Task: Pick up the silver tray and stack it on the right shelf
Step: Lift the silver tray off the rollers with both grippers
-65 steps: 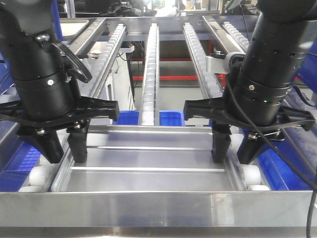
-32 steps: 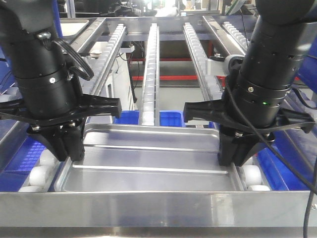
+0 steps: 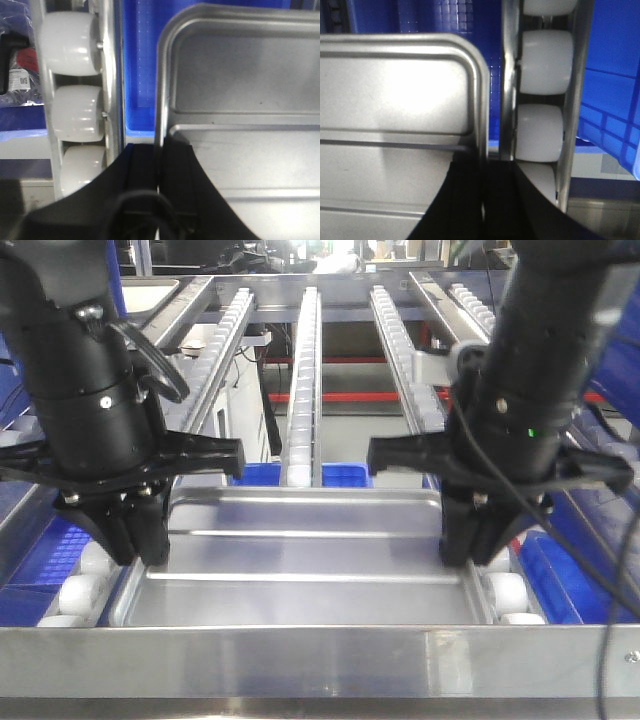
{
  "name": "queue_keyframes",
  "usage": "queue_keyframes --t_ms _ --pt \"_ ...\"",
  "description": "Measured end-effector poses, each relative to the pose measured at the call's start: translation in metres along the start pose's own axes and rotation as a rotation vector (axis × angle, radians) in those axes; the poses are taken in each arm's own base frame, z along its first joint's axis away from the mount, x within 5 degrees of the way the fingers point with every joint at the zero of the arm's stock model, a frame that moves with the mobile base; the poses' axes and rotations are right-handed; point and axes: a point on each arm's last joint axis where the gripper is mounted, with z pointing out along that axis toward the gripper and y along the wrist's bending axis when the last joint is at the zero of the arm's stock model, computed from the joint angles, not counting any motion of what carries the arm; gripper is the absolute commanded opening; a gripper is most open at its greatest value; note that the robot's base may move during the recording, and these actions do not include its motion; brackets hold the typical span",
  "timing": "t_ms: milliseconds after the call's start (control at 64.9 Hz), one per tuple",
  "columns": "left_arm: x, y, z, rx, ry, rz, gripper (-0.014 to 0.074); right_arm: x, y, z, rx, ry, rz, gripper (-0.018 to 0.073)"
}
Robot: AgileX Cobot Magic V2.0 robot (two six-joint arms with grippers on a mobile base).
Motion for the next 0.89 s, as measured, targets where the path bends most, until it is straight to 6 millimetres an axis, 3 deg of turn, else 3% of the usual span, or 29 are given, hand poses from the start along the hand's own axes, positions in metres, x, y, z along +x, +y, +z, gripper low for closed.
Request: queue_keyframes --t_ms 247,524,894 --pt "-0.006 0.000 -0.026 0.012 -0.035 -0.008 -0.0099 -0.011 0.006 -0.034 -0.013 -0.027 0.006 0.0057" --pt "0.006 0.004 -0.069 0.052 -0.039 -0.041 -0.0099 0.000 0.007 -0.069 -0.033 -0.036 0.044 0.0057" --pt "0.075 0.013 -0.093 0.082 -0.001 -0.076 -0.0099 0.066 0.008 -0.092 -0.070 0.008 0.070 0.0057"
